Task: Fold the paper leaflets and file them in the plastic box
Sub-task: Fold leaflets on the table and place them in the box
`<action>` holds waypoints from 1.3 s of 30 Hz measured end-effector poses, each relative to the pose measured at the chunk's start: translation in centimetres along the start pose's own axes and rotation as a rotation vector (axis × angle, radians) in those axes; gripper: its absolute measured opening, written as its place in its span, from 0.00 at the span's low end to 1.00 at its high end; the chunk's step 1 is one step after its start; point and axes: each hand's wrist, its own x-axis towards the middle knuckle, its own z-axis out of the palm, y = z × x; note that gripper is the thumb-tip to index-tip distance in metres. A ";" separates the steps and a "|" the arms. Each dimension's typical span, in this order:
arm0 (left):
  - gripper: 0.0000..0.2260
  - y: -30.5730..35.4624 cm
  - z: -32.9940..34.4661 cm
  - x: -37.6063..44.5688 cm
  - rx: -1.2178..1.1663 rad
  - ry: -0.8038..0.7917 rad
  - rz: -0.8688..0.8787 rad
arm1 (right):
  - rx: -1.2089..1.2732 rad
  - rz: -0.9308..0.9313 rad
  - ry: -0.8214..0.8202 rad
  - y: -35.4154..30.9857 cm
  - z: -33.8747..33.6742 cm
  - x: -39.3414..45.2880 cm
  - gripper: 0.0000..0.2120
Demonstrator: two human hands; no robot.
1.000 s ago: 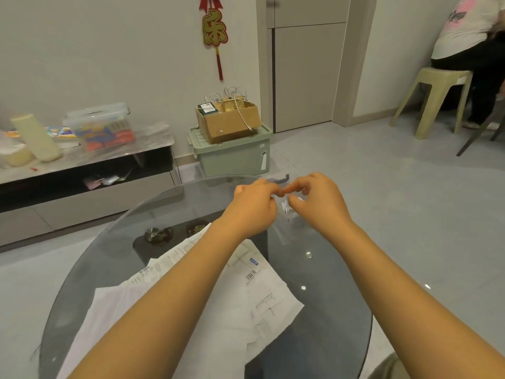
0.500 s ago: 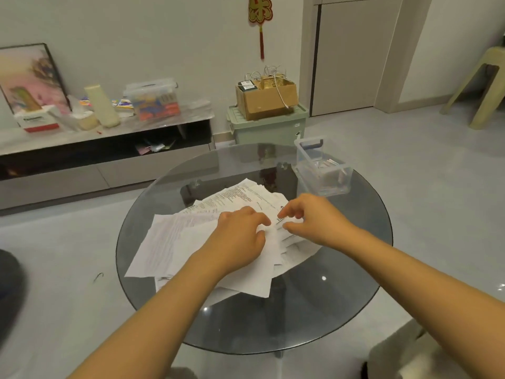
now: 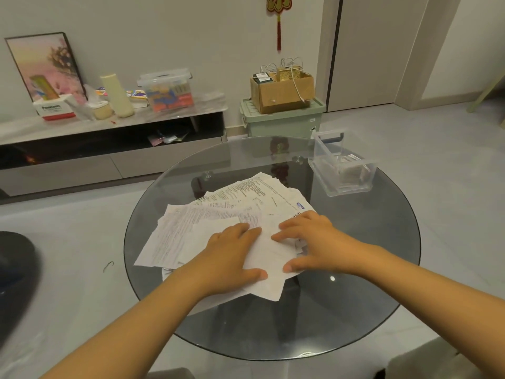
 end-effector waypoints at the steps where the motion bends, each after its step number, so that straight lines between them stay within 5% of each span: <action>1: 0.34 -0.1 0.0 0.0 -0.027 0.013 0.009 | -0.018 -0.004 0.000 0.0 0.1 0.1 0.29; 8: 0.34 -0.4 1.1 0.3 -0.187 0.092 0.122 | 0.184 0.104 0.113 -0.3 1.2 0.7 0.11; 16: 0.30 -0.9 0.7 0.3 -0.175 0.302 0.144 | 0.583 0.291 0.202 -0.5 -1.1 0.4 0.06; 25: 0.01 0.2 -1.9 0.8 -0.333 0.953 0.203 | 0.648 -0.014 0.706 -2.6 -3.9 -1.7 0.06; 33: 0.05 0.7 -3.0 0.1 -0.665 0.954 0.244 | 0.568 -0.112 0.802 -2.1 -4.9 -2.1 0.05; 39: 0.06 -0.4 -2.1 -0.2 -0.538 0.793 0.252 | 0.243 -0.363 0.717 -1.7 -4.3 -2.4 0.14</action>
